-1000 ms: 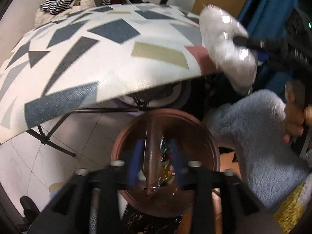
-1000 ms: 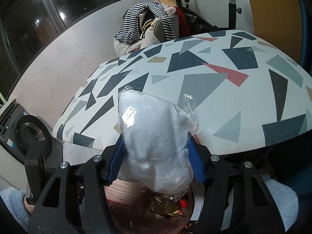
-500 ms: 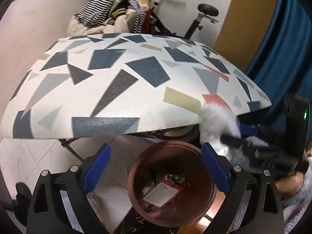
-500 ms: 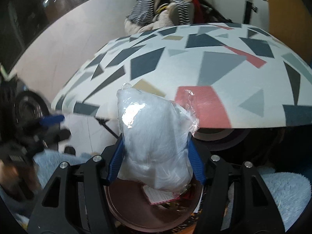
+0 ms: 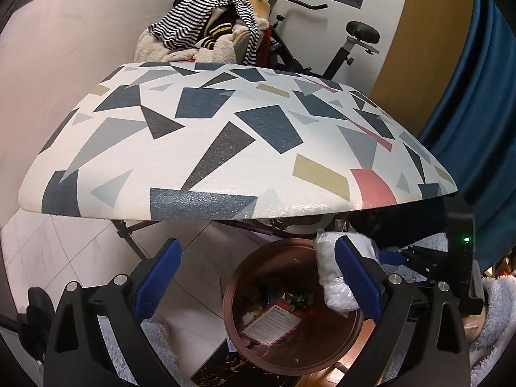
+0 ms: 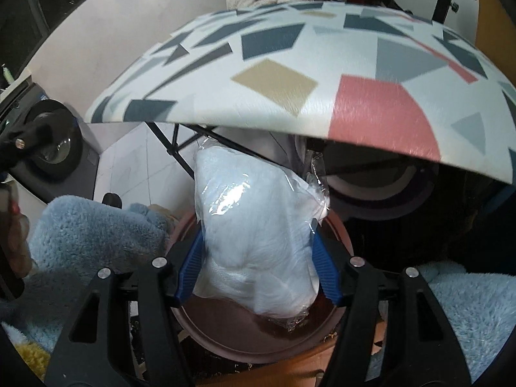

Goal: Collect trash
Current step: 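Open both tools to drop the card package and white bag into the bin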

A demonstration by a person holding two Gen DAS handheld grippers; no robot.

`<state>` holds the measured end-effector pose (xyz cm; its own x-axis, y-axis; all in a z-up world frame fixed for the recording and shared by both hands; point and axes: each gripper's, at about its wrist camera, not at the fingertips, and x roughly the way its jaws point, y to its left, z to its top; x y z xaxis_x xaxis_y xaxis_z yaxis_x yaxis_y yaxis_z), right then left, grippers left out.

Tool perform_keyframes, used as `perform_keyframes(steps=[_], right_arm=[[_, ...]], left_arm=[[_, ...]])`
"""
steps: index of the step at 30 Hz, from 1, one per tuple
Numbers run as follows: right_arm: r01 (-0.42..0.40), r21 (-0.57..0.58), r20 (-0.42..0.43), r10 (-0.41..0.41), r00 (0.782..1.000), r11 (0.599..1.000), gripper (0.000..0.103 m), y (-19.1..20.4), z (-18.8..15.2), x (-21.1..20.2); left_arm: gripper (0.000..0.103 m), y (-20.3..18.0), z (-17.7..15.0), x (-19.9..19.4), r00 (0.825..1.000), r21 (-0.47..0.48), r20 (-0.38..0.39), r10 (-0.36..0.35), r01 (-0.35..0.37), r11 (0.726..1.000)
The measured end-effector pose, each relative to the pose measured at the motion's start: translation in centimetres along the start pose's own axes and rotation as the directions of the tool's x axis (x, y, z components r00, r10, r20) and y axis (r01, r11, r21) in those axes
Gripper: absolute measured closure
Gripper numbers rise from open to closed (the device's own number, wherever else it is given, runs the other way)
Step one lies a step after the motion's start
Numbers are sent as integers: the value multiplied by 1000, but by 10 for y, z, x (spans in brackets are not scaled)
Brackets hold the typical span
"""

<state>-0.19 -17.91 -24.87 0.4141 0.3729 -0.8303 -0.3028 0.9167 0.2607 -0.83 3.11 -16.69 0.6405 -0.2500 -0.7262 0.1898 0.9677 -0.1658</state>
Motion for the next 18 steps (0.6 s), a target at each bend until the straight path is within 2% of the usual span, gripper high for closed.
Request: perform_keyframes(steps=[4,11,15,18], right_arm=[[21,4,-39,-20,999,1000,38,1,-2,10],[34,-4,-58,-34,998,999,33,1,-4,20],[36,-3,-55,-36,998,999,25,-1,-3,21],[45,-6,-31,-46,998,999,12,0,-4,19]], left_arm=[[9,2,-2,1,1000,-4,-5,4,-4,1000],[9,5,-4,0,1000,-13,-3,12,-12,1000],[9,6,-4,0,1000,-12,-3,6,-6,1000],[9,4,-4,0,1000,-7,-3,9,-9,1000]])
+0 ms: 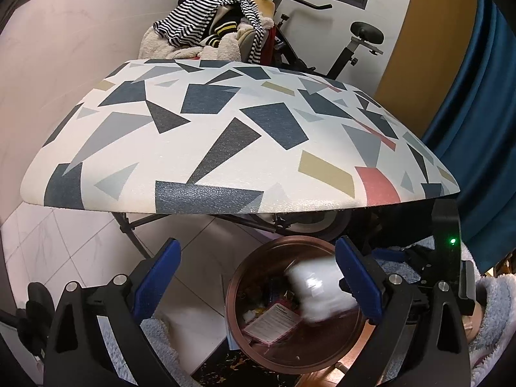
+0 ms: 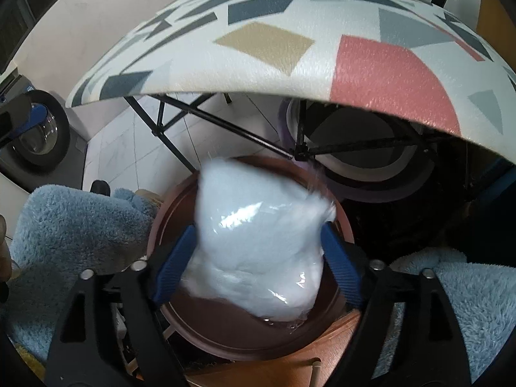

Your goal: Collect trash

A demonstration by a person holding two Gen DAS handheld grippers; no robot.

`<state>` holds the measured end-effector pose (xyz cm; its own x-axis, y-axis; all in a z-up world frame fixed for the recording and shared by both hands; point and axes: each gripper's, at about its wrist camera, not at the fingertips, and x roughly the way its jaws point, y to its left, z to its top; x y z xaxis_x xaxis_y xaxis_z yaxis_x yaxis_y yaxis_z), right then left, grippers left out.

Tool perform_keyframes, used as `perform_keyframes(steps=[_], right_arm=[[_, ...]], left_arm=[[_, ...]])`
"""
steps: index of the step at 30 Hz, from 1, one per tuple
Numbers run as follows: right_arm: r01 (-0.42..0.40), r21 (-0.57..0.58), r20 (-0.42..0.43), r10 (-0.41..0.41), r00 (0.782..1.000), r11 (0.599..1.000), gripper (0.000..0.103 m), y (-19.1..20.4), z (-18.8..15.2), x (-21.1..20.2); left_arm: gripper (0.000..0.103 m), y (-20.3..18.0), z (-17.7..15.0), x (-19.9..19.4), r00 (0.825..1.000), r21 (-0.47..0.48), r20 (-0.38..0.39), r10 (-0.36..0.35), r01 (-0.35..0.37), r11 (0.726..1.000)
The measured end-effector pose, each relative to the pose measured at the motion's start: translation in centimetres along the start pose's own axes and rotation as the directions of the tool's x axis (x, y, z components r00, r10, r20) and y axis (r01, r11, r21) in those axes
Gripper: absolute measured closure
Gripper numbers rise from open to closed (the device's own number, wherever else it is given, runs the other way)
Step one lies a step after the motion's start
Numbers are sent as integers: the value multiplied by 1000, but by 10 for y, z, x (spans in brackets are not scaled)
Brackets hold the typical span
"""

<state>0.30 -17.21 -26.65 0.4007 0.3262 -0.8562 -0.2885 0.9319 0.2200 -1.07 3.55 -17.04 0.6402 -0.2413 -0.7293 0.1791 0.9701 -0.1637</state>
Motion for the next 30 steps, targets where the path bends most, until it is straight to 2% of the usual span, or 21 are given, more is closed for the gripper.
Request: perform_keyframes(steps=[10,15,20,23,25,26,30], right_arm=[[27,29,45,-28,999,999,6,-3,5,-8],[71,17,122,-72,990,997,6,-4,17,-34],[95,3,222,-93,970,995,6,-9,47,-70],[113,-4,286,-107,952,994,6,-12,66,-98],[128,-10,321,-118,940,992,6,-13,79,-117],[144,-15,348,-129,928,990,6,-13,89,-132],[174,-37,397,-146,906,984,6,-11,108,-164]], left_arm=[[9,-2,2,-7,999,7,24,21,-21,1000],[9,-8,17,-26,995,29,99,33,-36,999],[6,-22,52,-51,979,77,197,53,-69,995],[6,-35,76,-70,959,111,271,82,-116,987],[6,-42,88,-81,949,126,306,78,-122,985],[6,-45,94,-86,944,130,319,80,-127,983],[6,-57,112,-104,924,149,370,96,-161,976]])
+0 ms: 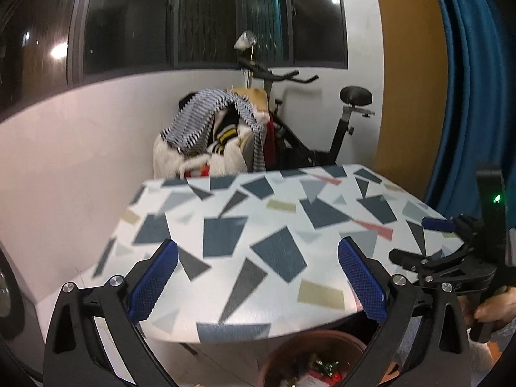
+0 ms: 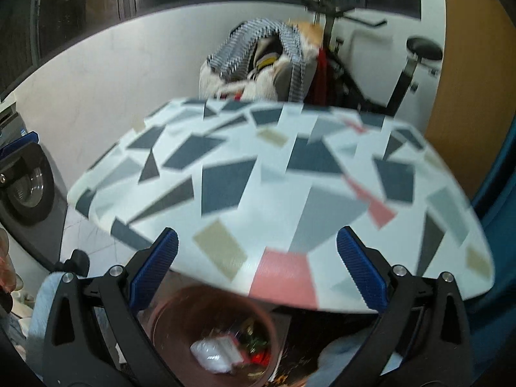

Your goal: Collect trash

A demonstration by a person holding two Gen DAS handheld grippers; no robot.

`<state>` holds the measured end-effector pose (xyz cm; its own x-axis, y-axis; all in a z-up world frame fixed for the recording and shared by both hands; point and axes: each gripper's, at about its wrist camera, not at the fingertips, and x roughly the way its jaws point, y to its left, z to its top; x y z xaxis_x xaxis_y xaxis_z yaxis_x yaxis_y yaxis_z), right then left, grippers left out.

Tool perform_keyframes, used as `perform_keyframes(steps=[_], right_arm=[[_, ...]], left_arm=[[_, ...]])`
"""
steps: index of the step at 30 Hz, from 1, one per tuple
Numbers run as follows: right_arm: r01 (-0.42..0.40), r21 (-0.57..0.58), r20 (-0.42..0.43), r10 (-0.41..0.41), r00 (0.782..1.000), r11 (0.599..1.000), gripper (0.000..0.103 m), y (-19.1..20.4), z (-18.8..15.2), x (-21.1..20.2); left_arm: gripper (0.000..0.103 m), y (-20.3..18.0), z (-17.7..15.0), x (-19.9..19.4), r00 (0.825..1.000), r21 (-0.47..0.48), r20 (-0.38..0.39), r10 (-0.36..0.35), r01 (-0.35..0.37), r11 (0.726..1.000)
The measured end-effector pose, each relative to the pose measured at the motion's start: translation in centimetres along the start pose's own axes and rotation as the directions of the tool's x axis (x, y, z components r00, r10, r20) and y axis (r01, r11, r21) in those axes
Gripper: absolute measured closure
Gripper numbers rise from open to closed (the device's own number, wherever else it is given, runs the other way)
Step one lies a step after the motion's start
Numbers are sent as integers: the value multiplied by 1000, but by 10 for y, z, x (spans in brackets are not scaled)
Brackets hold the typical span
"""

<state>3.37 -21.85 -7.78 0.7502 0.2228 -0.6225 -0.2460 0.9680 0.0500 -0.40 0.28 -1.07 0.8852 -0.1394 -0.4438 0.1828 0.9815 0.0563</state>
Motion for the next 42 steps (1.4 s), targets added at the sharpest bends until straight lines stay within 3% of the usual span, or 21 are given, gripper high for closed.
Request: perform_keyframes(steps=[7,11,20,42], right_arm=[[11,-35,47,-10,999,999,6,-6,33,-32],[18,-45,59,-16,998,999,6,-6,41,-45],[32,-44,79,-28,996,999,6,-8,43,-60],[50,-48,100,-45,994,998,6,-15,51,-73]], left_arm=[[6,-4,18,-13,1000,4,26,-14,14,1000],[6,-3,19,-17,999,1,31,20,-20,1000],[6,4,19,-16,1000,-39,3,3,-3,999],[6,-5,21,-18,1000,4,2,-11,11,1000]])
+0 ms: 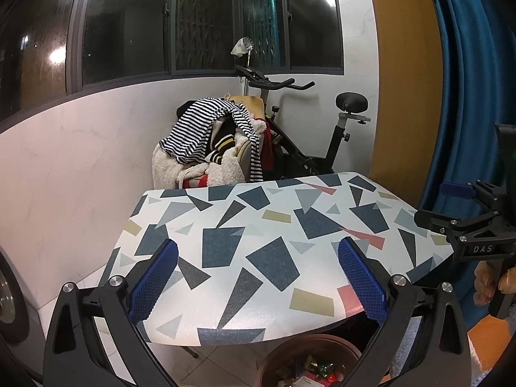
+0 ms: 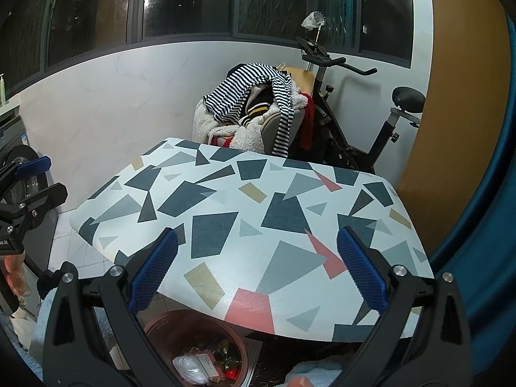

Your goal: Collect trash

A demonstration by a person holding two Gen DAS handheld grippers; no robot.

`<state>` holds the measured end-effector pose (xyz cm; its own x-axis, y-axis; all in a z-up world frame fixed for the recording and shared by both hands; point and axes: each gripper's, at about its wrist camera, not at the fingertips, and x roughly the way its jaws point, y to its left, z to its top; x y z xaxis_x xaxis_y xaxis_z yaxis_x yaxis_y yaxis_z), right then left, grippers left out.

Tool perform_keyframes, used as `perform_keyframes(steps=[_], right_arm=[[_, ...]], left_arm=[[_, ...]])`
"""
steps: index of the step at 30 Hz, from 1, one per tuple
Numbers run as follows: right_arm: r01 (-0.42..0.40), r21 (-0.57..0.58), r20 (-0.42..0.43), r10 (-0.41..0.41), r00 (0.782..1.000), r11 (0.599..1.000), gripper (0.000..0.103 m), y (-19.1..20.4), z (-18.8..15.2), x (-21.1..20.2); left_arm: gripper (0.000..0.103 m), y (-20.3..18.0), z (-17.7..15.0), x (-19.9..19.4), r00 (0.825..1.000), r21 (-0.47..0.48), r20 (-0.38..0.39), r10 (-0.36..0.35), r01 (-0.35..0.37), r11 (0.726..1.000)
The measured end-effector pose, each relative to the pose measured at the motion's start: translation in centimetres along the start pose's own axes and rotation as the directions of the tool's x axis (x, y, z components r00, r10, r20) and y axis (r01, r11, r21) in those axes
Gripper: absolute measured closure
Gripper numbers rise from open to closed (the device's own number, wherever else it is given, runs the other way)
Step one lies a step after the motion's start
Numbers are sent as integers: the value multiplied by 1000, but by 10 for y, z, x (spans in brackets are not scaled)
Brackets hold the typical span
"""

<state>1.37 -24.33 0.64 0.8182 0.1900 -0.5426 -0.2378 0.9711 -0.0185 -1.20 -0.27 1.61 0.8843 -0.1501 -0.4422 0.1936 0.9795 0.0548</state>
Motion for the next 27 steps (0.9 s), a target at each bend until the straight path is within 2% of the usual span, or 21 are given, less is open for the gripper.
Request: perform_keyframes(steps=[27], right_arm=[[-8,2,-20,8,1000,1000,6,2,-8,1]], left_arm=[[6,3,1,1,1000,6,-8,26,-26,1000]])
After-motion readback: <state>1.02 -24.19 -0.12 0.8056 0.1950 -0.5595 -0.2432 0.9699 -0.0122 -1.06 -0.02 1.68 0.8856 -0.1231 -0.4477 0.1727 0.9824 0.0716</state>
